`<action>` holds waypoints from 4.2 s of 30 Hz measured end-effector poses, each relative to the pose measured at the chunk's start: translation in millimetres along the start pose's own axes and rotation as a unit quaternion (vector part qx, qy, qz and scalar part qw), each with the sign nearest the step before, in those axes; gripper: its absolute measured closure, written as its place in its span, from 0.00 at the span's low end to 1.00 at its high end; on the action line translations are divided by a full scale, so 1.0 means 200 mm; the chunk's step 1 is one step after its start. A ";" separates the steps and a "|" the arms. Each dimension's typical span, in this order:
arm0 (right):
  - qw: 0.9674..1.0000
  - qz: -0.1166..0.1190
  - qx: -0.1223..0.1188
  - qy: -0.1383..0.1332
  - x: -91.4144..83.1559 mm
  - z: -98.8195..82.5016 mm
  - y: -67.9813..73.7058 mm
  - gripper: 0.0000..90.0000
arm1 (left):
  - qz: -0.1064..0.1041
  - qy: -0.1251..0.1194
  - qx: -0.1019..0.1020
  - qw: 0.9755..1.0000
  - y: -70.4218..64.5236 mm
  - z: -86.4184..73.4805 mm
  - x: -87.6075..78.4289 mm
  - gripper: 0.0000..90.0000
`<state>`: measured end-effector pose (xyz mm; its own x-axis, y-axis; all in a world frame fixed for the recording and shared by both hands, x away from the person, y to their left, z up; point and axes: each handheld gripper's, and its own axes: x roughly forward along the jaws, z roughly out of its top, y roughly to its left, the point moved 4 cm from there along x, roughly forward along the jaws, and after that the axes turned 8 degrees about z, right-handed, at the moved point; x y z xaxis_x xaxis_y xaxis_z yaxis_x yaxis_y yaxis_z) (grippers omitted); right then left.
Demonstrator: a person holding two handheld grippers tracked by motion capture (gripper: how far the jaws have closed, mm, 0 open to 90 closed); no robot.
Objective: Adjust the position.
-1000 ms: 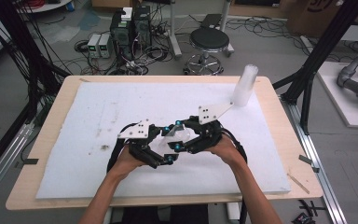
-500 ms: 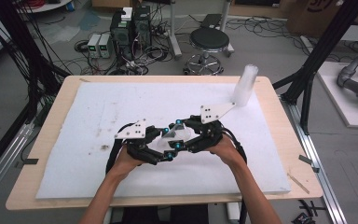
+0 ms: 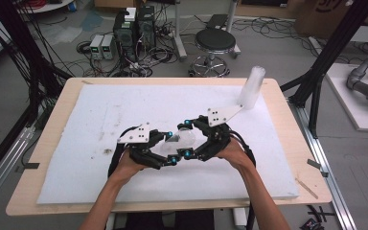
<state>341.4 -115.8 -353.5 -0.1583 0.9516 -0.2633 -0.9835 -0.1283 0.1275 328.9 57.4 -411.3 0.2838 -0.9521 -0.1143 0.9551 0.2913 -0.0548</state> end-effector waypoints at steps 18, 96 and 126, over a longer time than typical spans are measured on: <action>0.984 -0.038 -0.020 0.175 0.03 -0.06 0.02 0.17 | -0.011 0.283 0.034 0.959 0.06 0.08 -0.16 0.36; 0.942 -0.036 0.010 0.333 0.14 -0.15 -0.02 0.48 | 0.009 0.324 0.013 0.946 0.07 0.05 -0.09 0.07; 0.999 -0.023 -0.004 0.033 0.05 -0.33 0.01 0.48 | 0.036 -0.003 -0.038 0.999 0.06 -0.04 -0.24 0.07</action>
<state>332.6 -123.9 -418.6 -0.1177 0.9363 -0.3308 -0.9905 -0.0868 0.1066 326.7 107.9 -414.3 0.3520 -0.9289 -0.1153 0.9232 0.3649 -0.1209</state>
